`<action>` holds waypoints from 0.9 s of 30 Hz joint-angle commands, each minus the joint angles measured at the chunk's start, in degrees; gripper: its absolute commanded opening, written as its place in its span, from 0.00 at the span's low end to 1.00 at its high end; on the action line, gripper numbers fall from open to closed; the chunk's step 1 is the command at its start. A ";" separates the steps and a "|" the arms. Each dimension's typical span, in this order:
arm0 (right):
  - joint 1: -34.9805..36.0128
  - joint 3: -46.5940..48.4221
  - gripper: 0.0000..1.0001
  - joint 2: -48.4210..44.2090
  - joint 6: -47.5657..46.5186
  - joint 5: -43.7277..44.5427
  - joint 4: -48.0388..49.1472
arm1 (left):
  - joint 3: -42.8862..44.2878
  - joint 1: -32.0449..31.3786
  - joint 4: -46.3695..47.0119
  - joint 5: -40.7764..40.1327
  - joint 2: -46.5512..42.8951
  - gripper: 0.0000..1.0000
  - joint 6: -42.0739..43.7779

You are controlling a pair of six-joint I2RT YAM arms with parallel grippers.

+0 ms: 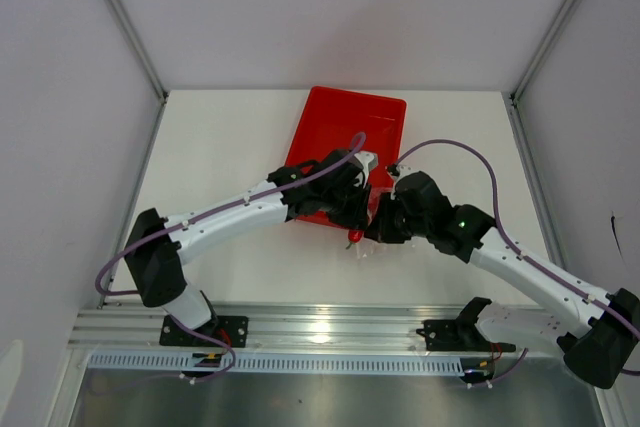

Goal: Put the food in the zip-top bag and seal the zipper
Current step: Place the fake vegetable in the zipper food storage bag, then adjust the zipper food storage bag at the center of the board.

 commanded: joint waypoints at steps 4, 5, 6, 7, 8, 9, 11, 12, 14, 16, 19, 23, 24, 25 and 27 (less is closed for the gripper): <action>0.34 1.24 0.00 0.50 3.49 -3.46 3.89 | 0.36 0.05 1.44 0.04 -2.43 0.34 -0.39; 0.25 0.97 0.00 0.42 3.66 -3.46 4.50 | 0.28 0.05 1.35 0.30 -2.60 0.36 -0.39; 0.25 0.62 0.00 0.24 3.93 -3.64 4.86 | 0.19 0.05 1.18 0.39 -2.95 0.39 -0.39; 0.25 0.01 0.00 0.07 4.28 -3.64 5.47 | -0.07 0.05 1.26 0.39 -3.13 0.40 -0.39; 0.34 -0.17 0.00 0.07 4.54 -3.64 5.65 | -0.16 0.05 1.18 0.31 -3.39 0.42 -0.39; 0.25 -0.35 0.00 0.07 4.54 -3.64 5.65 | -0.34 0.05 1.09 0.31 -3.92 0.45 -0.39; 0.34 -0.79 0.00 0.07 4.98 -3.55 5.83 | -0.69 0.05 1.00 -0.04 -4.53 0.48 -0.39; 0.25 -0.96 0.00 0.07 5.24 -3.72 5.83 | -0.87 0.05 1.09 -0.13 -5.23 0.49 -0.48; 0.17 -1.49 0.00 -0.19 5.77 -3.99 6.53 | -1.83 0.05 1.61 -0.05 -6.03 0.50 -0.57; 0.08 -1.67 0.00 -0.28 5.86 -4.08 6.79 | -3.23 0.05 3.19 -0.13 -8.30 0.53 -0.65; -0.10 -1.84 0.00 -0.72 5.95 -3.55 6.27 | -4.91 0.05 4.25 -1.10 -11.55 0.54 -0.74; -1.24 -2.37 0.00 -2.21 6.39 -2.59 5.91 | -8.59 0.05 6.44 -2.15 -16.56 0.54 -0.48; -1.42 -2.63 0.00 -3.18 6.65 -2.50 6.00 | -9.91 0.05 6.62 -2.33 -17.45 0.54 -0.39; -1.59 -2.98 0.00 -3.53 6.74 -2.41 6.44 | -10.79 0.05 6.71 -2.68 -18.06 0.53 0.13; -2.03 -3.07 0.00 -4.32 6.74 -2.49 6.36 | -11.76 0.05 6.36 -2.86 -19.47 0.50 0.49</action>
